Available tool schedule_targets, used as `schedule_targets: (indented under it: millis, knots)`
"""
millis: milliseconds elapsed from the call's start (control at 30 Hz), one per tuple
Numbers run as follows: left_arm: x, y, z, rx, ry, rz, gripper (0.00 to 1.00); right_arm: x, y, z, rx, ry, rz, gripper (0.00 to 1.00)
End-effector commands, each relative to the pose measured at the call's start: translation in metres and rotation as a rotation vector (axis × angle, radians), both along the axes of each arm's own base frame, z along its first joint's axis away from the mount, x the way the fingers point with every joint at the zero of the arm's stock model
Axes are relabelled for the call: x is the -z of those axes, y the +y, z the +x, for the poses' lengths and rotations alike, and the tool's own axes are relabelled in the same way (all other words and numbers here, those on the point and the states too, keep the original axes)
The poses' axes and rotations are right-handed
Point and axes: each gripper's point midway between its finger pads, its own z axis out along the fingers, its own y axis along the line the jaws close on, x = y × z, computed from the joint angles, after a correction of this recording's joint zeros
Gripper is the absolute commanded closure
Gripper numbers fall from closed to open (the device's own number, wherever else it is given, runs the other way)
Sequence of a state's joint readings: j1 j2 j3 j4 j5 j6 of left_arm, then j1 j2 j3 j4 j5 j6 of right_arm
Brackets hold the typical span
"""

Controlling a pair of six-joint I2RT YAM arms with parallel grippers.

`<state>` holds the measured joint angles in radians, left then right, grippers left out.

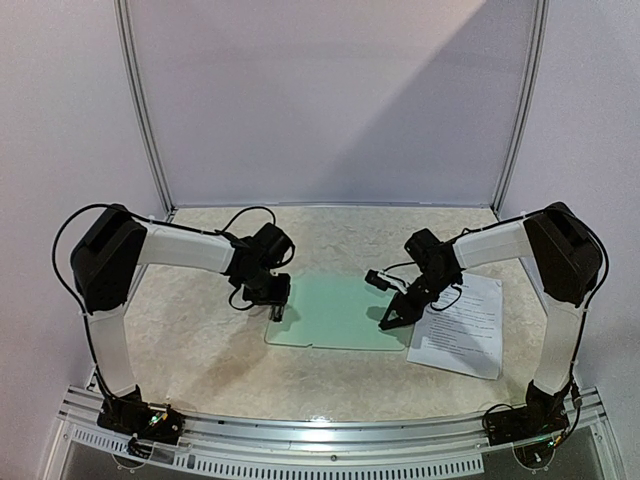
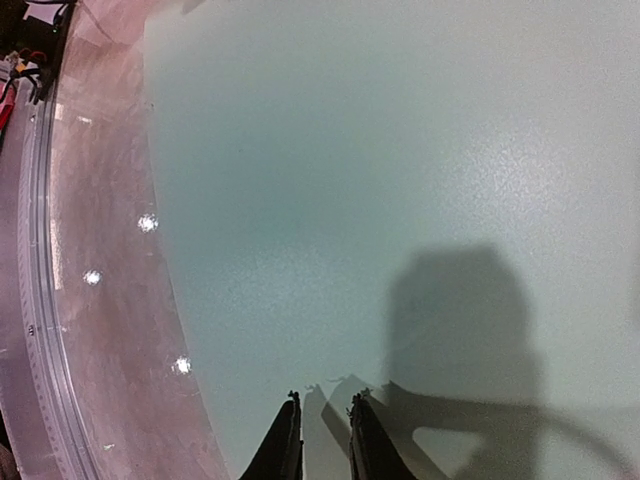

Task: Put the files into the folder

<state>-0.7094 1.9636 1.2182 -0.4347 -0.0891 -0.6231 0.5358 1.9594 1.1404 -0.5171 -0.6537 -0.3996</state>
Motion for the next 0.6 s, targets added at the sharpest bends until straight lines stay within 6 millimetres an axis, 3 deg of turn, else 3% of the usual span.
schedule_targets:
  millis: [0,367,567]
  knots:
    - [0.049,0.013,-0.042,0.035,0.175,0.05,1.0,0.009,-0.013,-0.005,0.002,0.016,-0.082,0.82]
    - [0.046,0.004,-0.044,0.021,0.181,-0.039,1.0,-0.074,-0.012,0.011,0.015,-0.111,0.051,0.8]
    - [0.047,0.005,-0.044,0.016,0.18,-0.044,1.0,-0.086,-0.013,0.006,0.02,-0.108,0.075,0.79]
